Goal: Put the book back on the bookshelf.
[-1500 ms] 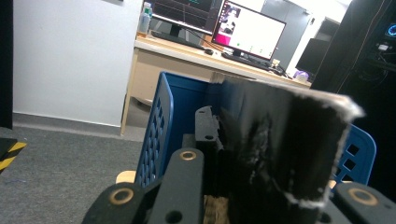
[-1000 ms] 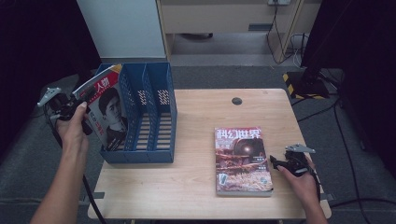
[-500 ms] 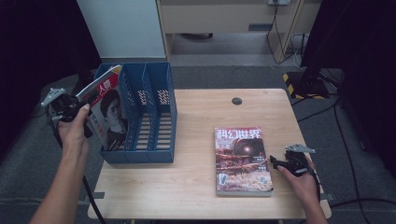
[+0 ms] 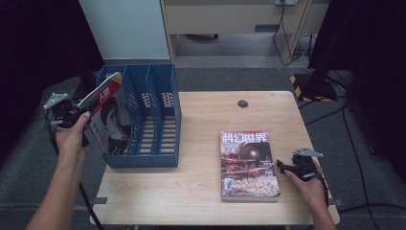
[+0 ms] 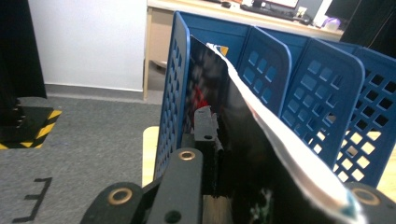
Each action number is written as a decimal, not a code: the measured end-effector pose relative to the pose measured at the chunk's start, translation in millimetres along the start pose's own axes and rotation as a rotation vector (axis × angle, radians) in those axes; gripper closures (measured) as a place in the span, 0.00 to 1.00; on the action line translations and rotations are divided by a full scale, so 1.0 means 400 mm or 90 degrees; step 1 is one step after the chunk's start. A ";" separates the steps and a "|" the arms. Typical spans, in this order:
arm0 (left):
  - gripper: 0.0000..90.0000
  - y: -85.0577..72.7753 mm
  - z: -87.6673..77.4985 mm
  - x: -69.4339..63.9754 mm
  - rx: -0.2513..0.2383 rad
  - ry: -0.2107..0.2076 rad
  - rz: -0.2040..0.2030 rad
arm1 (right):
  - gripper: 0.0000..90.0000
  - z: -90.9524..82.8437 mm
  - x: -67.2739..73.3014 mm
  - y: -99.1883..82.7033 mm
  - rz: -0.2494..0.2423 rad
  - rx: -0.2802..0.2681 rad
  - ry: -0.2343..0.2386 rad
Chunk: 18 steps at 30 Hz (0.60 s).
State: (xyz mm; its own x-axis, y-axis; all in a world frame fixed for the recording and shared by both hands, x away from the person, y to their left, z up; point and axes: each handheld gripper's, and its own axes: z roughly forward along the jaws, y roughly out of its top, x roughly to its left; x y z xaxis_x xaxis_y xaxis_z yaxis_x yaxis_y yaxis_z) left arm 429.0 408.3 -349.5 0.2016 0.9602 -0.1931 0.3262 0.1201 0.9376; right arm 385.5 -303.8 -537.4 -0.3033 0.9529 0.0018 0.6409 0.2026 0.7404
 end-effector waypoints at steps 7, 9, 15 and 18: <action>0.92 0.000 0.004 -0.003 0.007 0.003 -0.002 | 0.27 0.000 0.000 0.000 -0.001 0.000 0.001; 0.92 0.000 0.005 -0.005 0.007 0.004 -0.002 | 0.27 0.000 0.001 0.000 0.000 0.001 0.002; 0.89 0.001 0.012 -0.010 0.017 0.000 0.006 | 0.27 0.000 0.001 0.000 0.000 0.001 0.002; 0.89 0.002 0.015 -0.011 0.020 0.002 0.010 | 0.27 0.000 0.001 0.000 0.000 0.001 0.002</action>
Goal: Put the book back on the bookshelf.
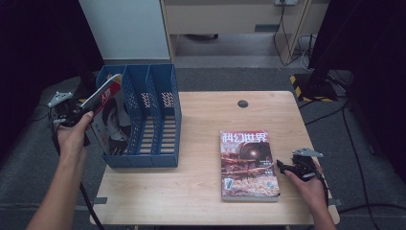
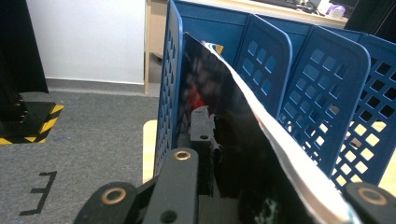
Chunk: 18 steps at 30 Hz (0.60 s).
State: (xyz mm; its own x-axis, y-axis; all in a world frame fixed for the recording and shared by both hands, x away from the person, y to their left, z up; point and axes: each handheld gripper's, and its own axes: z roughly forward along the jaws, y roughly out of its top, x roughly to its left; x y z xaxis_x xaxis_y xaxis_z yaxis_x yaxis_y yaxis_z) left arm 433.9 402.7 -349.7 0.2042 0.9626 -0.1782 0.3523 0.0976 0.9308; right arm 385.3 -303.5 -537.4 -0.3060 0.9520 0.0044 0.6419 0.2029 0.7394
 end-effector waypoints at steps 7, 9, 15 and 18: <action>0.93 0.003 -0.002 -0.002 0.004 0.003 0.011 | 0.27 0.000 0.000 0.000 0.000 0.000 0.000; 0.93 0.002 -0.004 -0.002 0.000 -0.001 0.012 | 0.27 0.000 0.000 0.000 0.000 0.000 0.000; 0.94 0.001 -0.012 0.009 -0.022 -0.011 -0.007 | 0.27 0.000 0.000 0.000 0.000 0.000 0.000; 0.94 0.004 -0.019 0.016 -0.040 -0.015 -0.020 | 0.27 0.000 0.000 0.000 0.000 0.000 0.000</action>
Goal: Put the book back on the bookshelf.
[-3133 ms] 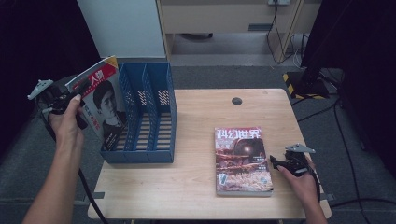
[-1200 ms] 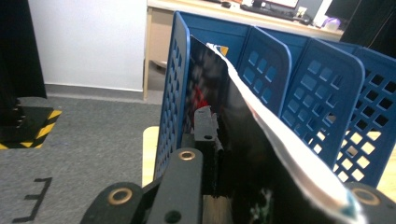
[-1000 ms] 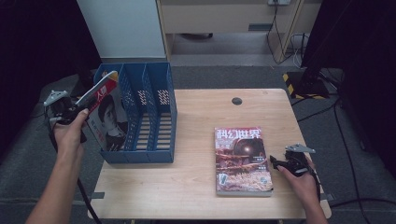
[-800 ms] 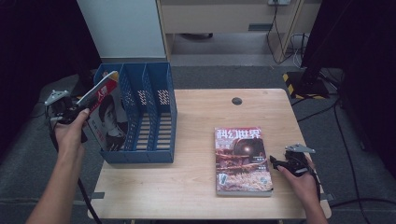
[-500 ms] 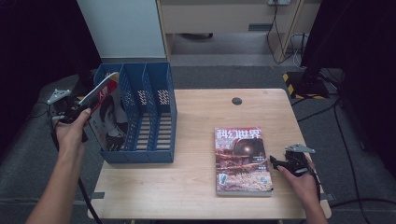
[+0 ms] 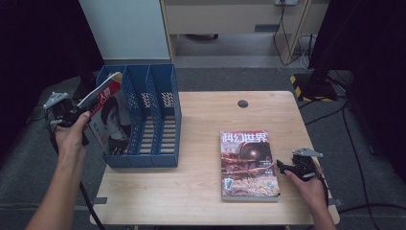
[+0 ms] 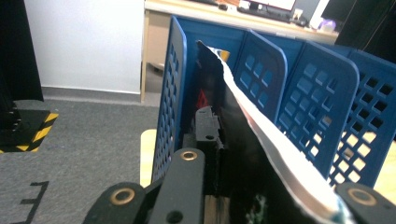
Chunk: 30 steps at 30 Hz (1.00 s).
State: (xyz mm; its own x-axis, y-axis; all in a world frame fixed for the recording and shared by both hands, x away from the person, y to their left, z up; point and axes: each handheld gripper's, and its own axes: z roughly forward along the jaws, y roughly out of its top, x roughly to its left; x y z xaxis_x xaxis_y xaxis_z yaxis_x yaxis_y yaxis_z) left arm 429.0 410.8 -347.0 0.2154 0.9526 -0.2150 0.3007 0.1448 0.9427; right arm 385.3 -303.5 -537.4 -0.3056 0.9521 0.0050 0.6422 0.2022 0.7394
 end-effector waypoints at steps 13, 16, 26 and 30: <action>0.95 0.020 0.000 -0.005 -0.029 -0.014 -0.018 | 0.27 0.000 0.000 0.000 0.000 0.000 0.000; 0.95 0.024 0.002 -0.009 -0.035 -0.016 -0.022 | 0.27 0.000 0.000 0.000 0.000 0.000 0.000; 0.95 0.031 -0.001 -0.011 -0.065 -0.007 -0.021 | 0.27 0.000 0.000 0.000 0.000 0.000 0.000; 0.95 0.032 -0.001 -0.010 -0.083 -0.010 -0.024 | 0.27 0.000 0.000 0.000 0.000 0.000 0.000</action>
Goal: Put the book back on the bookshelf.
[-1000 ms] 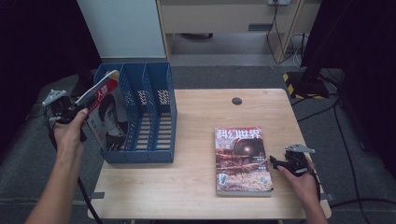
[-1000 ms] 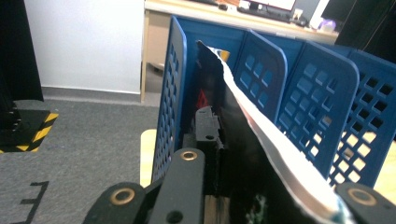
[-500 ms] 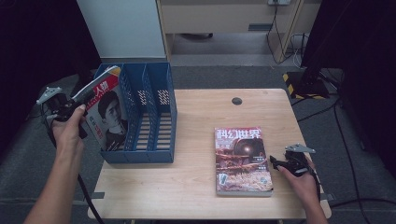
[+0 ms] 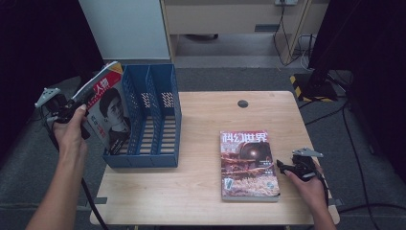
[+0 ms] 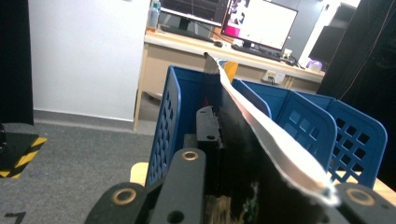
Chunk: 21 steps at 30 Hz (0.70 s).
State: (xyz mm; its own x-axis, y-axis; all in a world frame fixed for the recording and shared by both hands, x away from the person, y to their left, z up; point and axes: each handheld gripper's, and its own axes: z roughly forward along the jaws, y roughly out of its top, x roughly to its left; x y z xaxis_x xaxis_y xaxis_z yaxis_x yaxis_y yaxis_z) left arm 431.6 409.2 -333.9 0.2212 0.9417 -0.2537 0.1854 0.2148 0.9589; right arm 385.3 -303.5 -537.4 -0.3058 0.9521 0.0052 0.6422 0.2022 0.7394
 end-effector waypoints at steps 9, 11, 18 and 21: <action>0.95 -0.020 0.014 0.003 0.006 0.004 -0.003 | 0.27 0.000 0.000 0.000 0.000 0.000 0.000; 0.94 -0.028 0.016 0.004 0.010 0.005 -0.005 | 0.27 0.000 0.000 0.000 0.000 0.000 0.000; 0.94 -0.039 0.019 0.008 0.010 0.008 -0.005 | 0.27 0.000 0.000 0.000 0.000 0.000 0.000; 0.94 -0.045 0.020 0.009 0.016 0.007 -0.002 | 0.27 0.000 0.000 0.000 0.000 0.000 0.000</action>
State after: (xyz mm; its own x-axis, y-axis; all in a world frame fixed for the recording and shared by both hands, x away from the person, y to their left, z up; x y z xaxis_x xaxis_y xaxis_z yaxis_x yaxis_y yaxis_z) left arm 436.7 406.6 -352.9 0.2095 0.9438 -0.2556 0.2100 0.2119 0.9545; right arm 385.3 -303.5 -537.4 -0.3059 0.9520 0.0049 0.6420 0.2025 0.7394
